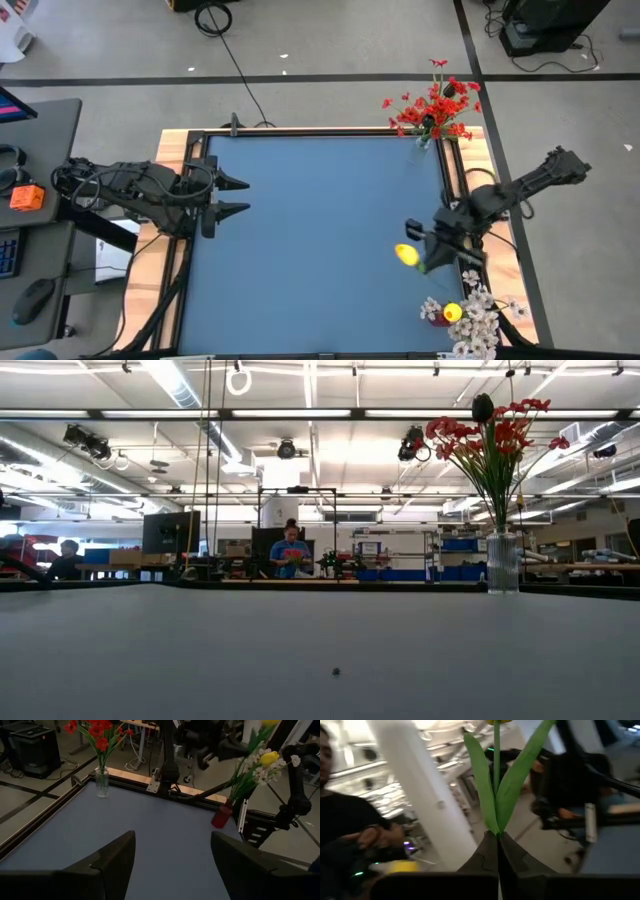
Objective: Sort flowers into vase by color
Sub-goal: Put the yellow flower into the red flower vase
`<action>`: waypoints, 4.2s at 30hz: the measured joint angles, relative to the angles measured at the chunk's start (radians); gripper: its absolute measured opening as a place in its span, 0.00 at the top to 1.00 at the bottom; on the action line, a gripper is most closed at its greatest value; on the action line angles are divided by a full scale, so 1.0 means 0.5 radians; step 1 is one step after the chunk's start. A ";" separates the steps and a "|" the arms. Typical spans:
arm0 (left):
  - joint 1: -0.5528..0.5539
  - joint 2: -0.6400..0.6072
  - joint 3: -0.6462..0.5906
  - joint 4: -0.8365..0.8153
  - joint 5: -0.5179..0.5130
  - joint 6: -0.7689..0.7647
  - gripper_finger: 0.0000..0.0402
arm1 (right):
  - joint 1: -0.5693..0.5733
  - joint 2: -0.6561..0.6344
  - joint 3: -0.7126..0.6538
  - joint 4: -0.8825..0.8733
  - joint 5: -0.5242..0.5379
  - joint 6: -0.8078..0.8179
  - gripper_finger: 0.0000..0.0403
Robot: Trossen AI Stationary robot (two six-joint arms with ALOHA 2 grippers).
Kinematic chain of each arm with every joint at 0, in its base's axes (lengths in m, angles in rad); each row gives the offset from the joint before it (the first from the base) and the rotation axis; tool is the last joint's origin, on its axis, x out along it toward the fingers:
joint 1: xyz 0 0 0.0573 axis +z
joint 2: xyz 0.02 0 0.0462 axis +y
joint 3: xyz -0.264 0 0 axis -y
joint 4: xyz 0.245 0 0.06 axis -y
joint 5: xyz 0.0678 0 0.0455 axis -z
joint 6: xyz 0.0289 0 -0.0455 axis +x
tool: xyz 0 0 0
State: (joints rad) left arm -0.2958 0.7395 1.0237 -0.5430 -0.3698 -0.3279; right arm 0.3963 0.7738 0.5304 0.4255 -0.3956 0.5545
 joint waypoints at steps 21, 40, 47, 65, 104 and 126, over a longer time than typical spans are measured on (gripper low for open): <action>0.000 0.000 0.000 0.000 0.000 0.000 0.34 | 0.503 0.248 -0.126 0.637 0.123 -0.216 1.00; 0.000 0.000 0.000 0.001 -0.001 0.000 0.34 | 0.567 0.331 -0.462 1.087 0.038 -0.120 1.00; 0.000 0.000 0.000 0.001 -0.001 0.000 0.34 | 0.567 0.332 -0.474 1.091 -0.085 -0.271 1.00; 0.000 0.000 0.000 0.000 0.000 0.000 0.34 | 0.567 0.338 -0.474 0.980 -0.321 -0.570 0.96; 0.000 0.000 0.000 0.000 0.000 0.000 0.34 | 0.560 0.319 -0.474 0.724 -0.432 -0.728 0.69; 0.000 0.000 0.000 0.000 0.000 0.000 0.34 | 0.337 0.020 -0.474 0.717 -0.528 -0.468 0.53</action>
State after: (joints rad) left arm -0.2958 0.7395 1.0237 -0.5429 -0.3700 -0.3279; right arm 0.5651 0.7837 0.2935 0.7842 -0.6598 0.3203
